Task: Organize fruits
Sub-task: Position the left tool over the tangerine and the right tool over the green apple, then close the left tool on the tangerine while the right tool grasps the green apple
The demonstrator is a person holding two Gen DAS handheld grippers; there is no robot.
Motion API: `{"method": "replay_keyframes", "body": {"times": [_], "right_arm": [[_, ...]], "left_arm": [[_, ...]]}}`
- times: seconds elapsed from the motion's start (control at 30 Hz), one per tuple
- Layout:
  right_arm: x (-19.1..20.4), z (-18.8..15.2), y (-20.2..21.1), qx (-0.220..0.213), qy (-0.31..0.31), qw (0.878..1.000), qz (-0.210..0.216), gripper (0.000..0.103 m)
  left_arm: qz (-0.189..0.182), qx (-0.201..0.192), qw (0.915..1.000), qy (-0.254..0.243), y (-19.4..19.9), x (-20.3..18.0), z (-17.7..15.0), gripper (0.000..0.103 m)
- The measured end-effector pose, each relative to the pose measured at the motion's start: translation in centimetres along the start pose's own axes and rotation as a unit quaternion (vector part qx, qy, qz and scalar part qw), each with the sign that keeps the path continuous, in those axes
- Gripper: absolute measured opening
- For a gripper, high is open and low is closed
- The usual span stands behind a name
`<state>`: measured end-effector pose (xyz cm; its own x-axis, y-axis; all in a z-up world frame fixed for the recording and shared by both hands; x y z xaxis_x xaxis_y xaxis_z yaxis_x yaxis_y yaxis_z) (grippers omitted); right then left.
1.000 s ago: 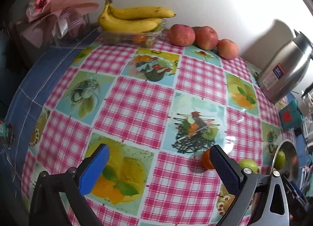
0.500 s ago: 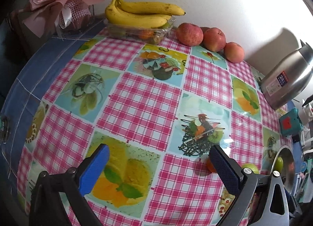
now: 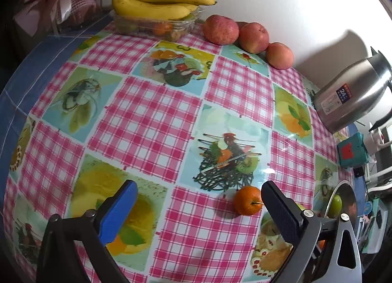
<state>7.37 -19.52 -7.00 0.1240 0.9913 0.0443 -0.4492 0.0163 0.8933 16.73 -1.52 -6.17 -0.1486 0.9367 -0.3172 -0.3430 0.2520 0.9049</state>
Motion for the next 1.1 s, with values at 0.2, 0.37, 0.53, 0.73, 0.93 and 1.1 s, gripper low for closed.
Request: {"method": "replay_keyframes", "body": {"times": [0.2, 0.37, 0.53, 0.73, 0.93, 1.1], "right_arm": [[-0.1, 0.1, -0.6, -0.001, 0.002, 1.0, -0.002, 0.1], [-0.1, 0.1, -0.9, -0.004, 0.002, 1.0, -0.004, 0.1], [0.0, 0.4, -1.3, -0.005, 0.005, 1.0, -0.006, 0.099], [0.0, 0.3, -2.4, 0.004, 0.013, 1.0, -0.013, 0.092], [-0.1, -0.2, -3.9, 0.02, 0.013, 1.0, -0.016, 0.091], [-0.2, -0.6, -4.6, 0.03, 0.013, 0.999, -0.019, 0.089]], "left_arm": [[-0.026, -0.004, 0.9996, -0.01, -0.1, -1.6, -0.2, 0.098], [-0.046, 0.005, 0.9987, -0.022, -0.5, -2.9, -0.6, 0.094], [-0.042, 0.023, 0.9981, -0.039, -1.8, -3.7, -1.6, 0.089], [-0.042, 0.053, 0.9967, -0.045, -3.7, -4.3, -2.8, 0.085], [-0.035, 0.074, 0.9956, -0.046, -4.9, -4.4, -3.6, 0.075], [-0.034, 0.081, 0.9952, -0.043, -5.2, -4.4, -3.9, 0.068]]}}
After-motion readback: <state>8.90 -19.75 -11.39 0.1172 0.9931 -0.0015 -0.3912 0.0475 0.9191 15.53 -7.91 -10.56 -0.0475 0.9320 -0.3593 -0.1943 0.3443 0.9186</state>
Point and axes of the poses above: each gripper's, at about its wrist camera, not at the fingertips, and y roughly against the way its jaws point, x to its left, z to its top, the point moved 5 cm from there along -y, roughly the way its jaws point, and after that the axes turned 15 degrees about y, right-handed, at the moved point
